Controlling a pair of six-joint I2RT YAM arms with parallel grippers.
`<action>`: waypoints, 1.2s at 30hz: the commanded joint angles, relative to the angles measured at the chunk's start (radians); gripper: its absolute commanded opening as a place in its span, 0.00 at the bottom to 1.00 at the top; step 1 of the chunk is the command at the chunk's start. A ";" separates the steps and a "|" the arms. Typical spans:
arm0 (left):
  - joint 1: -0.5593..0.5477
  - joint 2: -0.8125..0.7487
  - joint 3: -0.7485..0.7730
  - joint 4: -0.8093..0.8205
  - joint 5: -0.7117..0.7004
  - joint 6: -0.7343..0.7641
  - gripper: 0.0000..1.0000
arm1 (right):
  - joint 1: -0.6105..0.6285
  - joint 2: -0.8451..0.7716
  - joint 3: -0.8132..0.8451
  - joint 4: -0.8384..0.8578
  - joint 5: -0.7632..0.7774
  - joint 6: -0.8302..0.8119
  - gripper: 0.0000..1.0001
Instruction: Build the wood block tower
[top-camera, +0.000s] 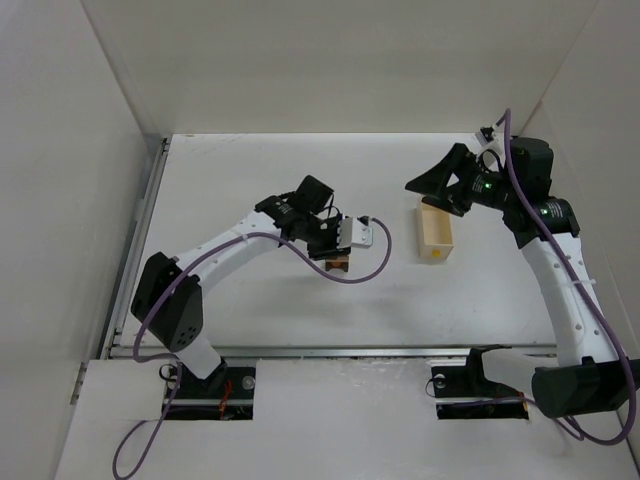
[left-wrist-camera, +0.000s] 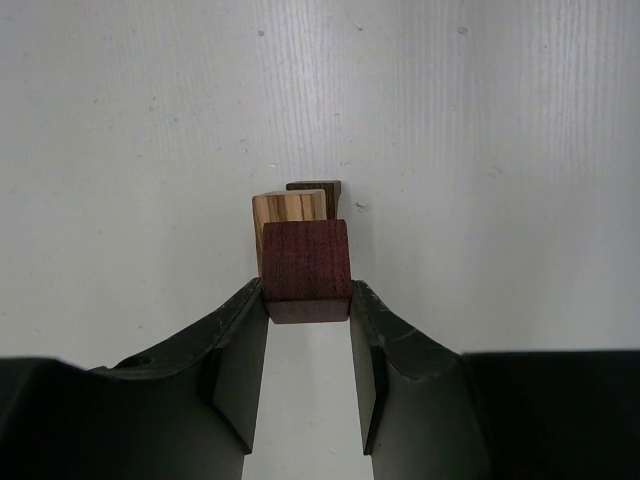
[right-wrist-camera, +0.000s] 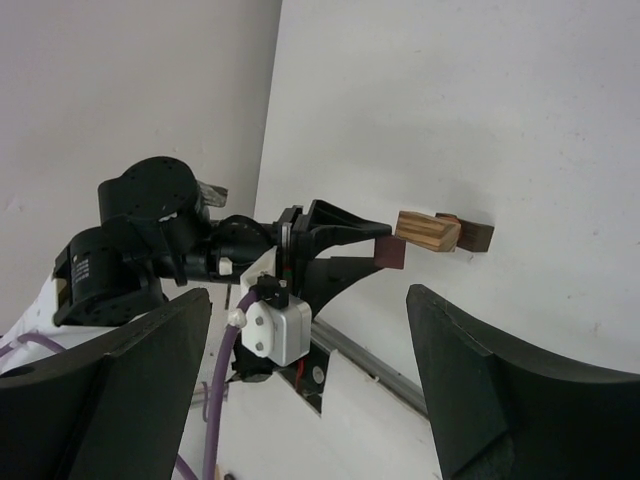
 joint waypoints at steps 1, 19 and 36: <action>0.001 0.020 0.001 -0.002 -0.001 0.019 0.00 | -0.004 -0.021 0.001 0.001 0.009 -0.019 0.85; 0.001 0.056 0.059 -0.020 -0.034 0.008 0.01 | -0.004 -0.030 -0.017 -0.008 0.009 -0.038 0.85; 0.001 0.067 0.068 -0.002 -0.061 -0.021 0.05 | -0.004 -0.030 -0.017 -0.008 0.009 -0.038 0.85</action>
